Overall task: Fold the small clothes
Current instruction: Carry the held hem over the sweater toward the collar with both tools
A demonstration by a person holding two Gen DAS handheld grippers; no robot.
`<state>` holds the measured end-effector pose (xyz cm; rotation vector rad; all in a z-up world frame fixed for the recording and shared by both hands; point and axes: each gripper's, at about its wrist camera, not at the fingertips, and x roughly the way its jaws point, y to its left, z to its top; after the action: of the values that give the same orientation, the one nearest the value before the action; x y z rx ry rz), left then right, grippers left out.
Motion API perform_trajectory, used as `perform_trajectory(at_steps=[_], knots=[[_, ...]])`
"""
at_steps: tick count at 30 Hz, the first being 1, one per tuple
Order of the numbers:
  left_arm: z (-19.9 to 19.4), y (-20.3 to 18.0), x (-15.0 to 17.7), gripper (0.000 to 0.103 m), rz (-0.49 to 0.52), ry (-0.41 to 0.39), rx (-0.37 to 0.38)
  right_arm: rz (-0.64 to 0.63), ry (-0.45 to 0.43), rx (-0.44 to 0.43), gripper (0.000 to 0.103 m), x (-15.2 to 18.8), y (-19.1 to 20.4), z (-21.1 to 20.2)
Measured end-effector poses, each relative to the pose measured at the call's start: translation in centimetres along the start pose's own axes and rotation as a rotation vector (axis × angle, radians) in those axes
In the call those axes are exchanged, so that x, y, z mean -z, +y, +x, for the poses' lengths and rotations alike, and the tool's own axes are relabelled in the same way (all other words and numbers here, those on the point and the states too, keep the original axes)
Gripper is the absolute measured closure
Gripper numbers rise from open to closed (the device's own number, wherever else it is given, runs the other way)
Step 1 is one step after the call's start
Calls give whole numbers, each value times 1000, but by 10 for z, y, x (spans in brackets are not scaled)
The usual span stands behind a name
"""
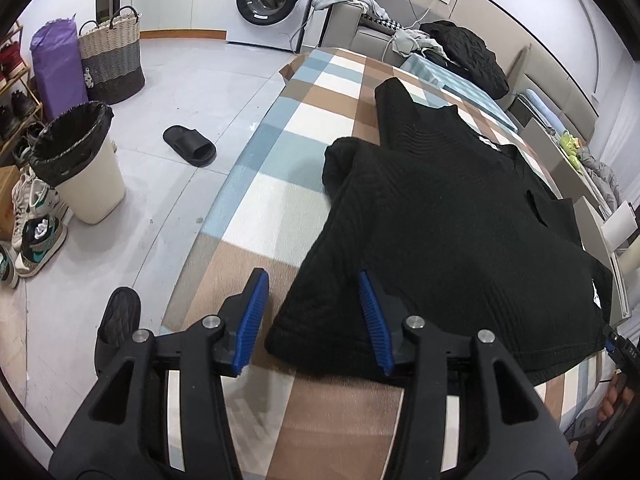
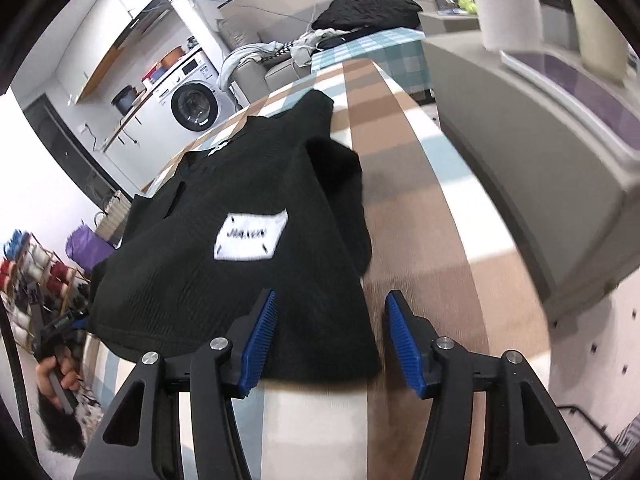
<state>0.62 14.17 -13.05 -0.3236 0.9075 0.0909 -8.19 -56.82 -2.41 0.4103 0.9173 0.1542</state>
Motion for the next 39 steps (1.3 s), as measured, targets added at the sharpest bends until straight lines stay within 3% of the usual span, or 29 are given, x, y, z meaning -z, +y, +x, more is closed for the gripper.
perform_trajectory(at_steps=[8,14,16,18,21,23,31,39], knots=[[-10,0,10,59,-7,19,10,-58,-57,-168,46,3,25,-23],[-4,1,11,59,-43,20,15,-66,-34,-134,46,1,32,-14],[-3,1,10,69,-49,15,21,-44,-30,-125,47,1,30,-9],[-5,0,8,89,-51,5,40,-24,-38,-125,56,1,25,-6],[-12,-4,4,97,-42,-21,45,-13,-56,-80,84,1,20,-4],[-19,-5,2,98,-41,-45,54,-7,-65,-53,94,-1,16,-6],[-52,-3,-25,99,-87,-146,150,138,-140,-255,98,-35,0,-31],[-43,-26,-97,99,-37,-224,172,136,-230,-263,98,-109,19,-19]])
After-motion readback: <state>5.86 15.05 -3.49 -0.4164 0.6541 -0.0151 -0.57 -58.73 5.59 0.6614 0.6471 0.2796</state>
